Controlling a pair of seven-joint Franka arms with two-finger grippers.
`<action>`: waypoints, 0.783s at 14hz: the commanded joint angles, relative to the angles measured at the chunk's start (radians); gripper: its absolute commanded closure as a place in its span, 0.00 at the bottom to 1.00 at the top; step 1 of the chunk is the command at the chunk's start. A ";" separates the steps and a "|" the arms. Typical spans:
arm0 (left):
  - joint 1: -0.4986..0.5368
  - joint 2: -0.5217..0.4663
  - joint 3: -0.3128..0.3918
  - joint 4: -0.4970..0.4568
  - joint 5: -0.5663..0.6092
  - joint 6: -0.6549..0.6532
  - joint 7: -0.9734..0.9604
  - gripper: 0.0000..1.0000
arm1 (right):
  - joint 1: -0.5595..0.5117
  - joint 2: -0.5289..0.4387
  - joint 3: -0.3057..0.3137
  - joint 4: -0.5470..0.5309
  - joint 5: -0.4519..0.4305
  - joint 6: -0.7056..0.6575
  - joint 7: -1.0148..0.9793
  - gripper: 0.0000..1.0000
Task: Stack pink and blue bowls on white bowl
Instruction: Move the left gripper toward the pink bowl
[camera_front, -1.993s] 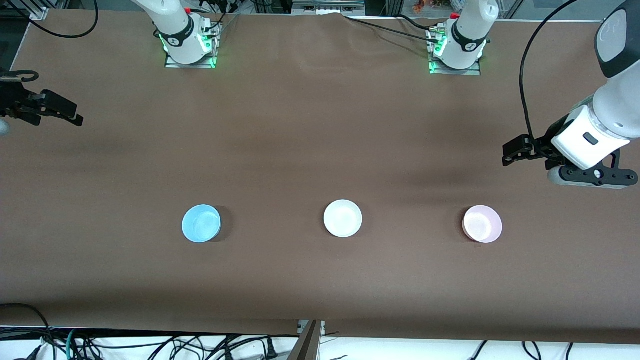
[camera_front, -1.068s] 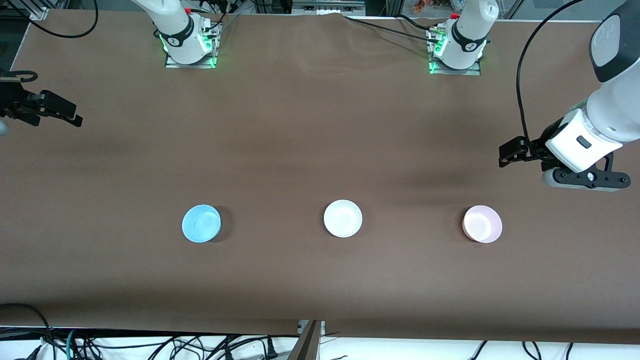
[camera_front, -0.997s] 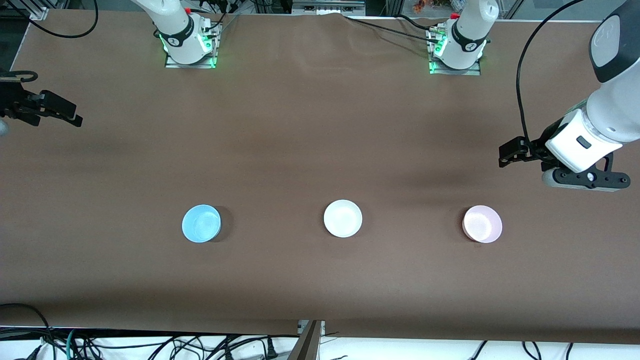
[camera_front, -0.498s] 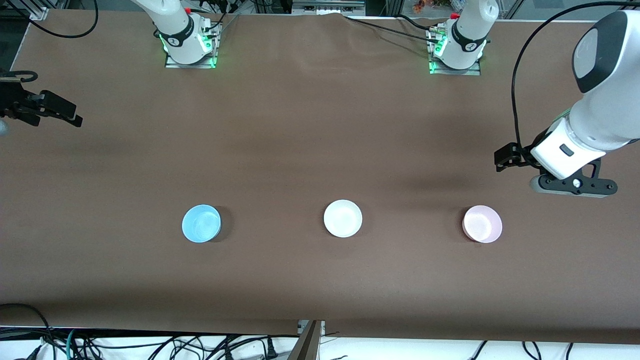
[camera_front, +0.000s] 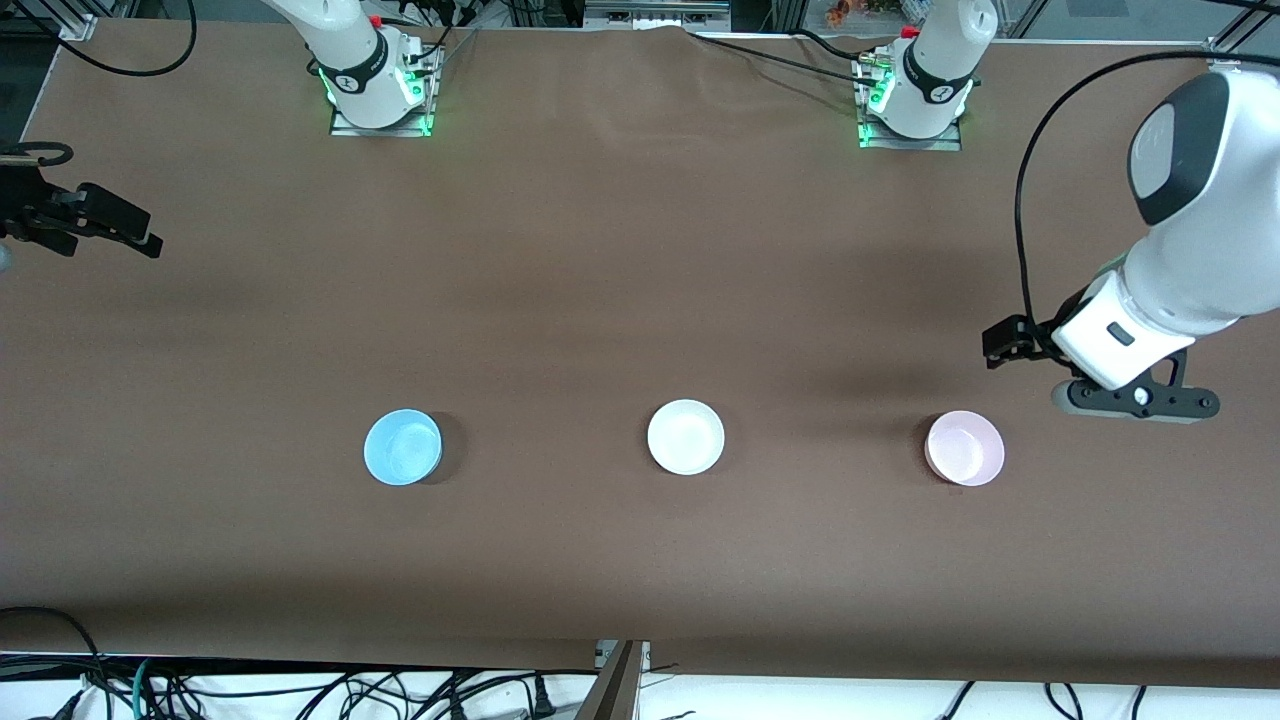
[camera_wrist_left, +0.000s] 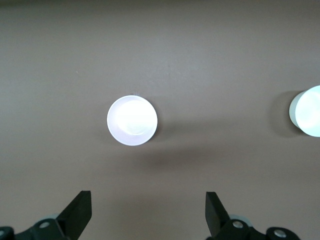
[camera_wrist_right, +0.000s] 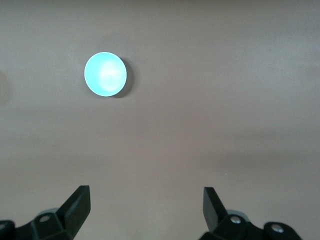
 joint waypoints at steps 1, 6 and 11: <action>0.002 0.045 0.000 0.011 0.011 0.028 0.005 0.00 | 0.000 -0.002 0.000 0.007 0.007 0.010 -0.004 0.00; 0.002 0.102 0.000 0.007 0.010 0.119 -0.023 0.00 | -0.002 -0.002 0.000 0.007 0.007 0.016 -0.004 0.00; 0.004 0.171 -0.002 0.002 0.001 0.205 -0.029 0.00 | -0.003 -0.002 -0.002 0.007 0.007 0.018 -0.004 0.00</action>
